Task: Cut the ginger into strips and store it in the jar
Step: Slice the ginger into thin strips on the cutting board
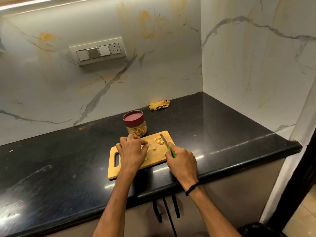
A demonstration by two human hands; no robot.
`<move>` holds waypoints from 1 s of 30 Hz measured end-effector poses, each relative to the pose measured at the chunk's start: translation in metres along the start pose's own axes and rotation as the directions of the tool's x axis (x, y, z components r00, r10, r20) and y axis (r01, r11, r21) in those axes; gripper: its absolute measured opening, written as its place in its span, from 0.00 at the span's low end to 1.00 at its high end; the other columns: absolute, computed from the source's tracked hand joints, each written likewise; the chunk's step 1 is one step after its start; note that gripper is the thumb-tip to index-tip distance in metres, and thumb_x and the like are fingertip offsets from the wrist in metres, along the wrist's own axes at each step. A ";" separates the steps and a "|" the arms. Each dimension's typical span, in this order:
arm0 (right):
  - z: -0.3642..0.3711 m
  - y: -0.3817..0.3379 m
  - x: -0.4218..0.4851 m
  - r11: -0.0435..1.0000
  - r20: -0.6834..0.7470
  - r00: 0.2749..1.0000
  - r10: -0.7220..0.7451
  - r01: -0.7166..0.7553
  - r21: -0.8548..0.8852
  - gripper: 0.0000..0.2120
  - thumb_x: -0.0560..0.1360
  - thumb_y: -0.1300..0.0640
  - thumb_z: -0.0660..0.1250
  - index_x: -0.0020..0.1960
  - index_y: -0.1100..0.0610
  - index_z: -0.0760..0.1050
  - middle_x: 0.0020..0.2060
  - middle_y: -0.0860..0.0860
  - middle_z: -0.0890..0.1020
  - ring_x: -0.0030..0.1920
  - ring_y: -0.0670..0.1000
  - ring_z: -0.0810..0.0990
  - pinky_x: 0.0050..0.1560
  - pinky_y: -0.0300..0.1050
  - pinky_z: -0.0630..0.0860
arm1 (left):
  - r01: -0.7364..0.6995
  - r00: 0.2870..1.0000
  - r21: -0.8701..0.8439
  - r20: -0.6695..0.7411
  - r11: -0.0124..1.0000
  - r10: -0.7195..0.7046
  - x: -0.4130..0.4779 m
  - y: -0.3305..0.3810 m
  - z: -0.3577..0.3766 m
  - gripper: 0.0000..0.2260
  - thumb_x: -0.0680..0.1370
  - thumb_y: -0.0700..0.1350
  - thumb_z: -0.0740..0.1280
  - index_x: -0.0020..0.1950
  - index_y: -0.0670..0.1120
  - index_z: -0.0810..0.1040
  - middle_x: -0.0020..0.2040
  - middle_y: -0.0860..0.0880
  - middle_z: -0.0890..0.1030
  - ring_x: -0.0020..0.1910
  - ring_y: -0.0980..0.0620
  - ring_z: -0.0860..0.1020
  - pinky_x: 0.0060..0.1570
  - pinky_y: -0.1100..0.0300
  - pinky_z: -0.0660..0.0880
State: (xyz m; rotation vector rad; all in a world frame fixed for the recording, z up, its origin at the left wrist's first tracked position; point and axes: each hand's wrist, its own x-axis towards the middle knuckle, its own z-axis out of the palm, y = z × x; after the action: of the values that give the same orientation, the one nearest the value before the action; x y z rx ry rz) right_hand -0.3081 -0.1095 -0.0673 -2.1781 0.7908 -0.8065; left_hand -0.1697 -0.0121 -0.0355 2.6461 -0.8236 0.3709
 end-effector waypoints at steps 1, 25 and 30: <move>0.000 -0.001 -0.001 1.000 0.005 1.000 -0.005 0.005 -0.007 0.17 0.81 0.50 0.60 0.69 0.44 0.72 0.30 0.45 0.76 0.28 0.44 0.71 0.25 0.31 0.61 | 0.003 1.000 0.003 0.026 1.000 -0.003 0.000 0.001 -0.001 0.11 0.78 0.56 0.70 0.58 0.56 0.84 0.62 0.53 0.74 0.61 0.51 0.65 0.56 0.55 0.59; -0.003 -0.007 -0.008 0.995 0.029 0.998 -0.059 0.061 -0.083 0.19 0.81 0.49 0.58 0.71 0.41 0.70 0.28 0.44 0.71 0.28 0.43 0.69 0.24 0.32 0.60 | -0.144 0.990 0.210 0.037 0.967 0.140 0.005 0.004 0.017 0.16 0.79 0.64 0.63 0.59 0.58 0.81 0.63 0.51 0.71 0.61 0.50 0.64 0.56 0.53 0.63; -0.002 -0.006 -0.007 0.996 0.031 0.998 -0.055 0.057 -0.071 0.18 0.81 0.49 0.58 0.70 0.40 0.70 0.29 0.44 0.72 0.28 0.44 0.70 0.25 0.32 0.59 | -0.114 0.993 0.163 -0.011 0.980 0.117 0.002 0.001 0.013 0.13 0.80 0.58 0.64 0.62 0.57 0.80 0.62 0.51 0.71 0.60 0.50 0.65 0.56 0.55 0.62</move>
State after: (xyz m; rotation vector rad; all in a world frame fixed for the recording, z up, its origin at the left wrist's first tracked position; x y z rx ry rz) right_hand -0.3121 -0.1016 -0.0645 -2.2790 0.7579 -0.7831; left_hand -0.1663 -0.0189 -0.0468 2.7439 -0.9824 0.5151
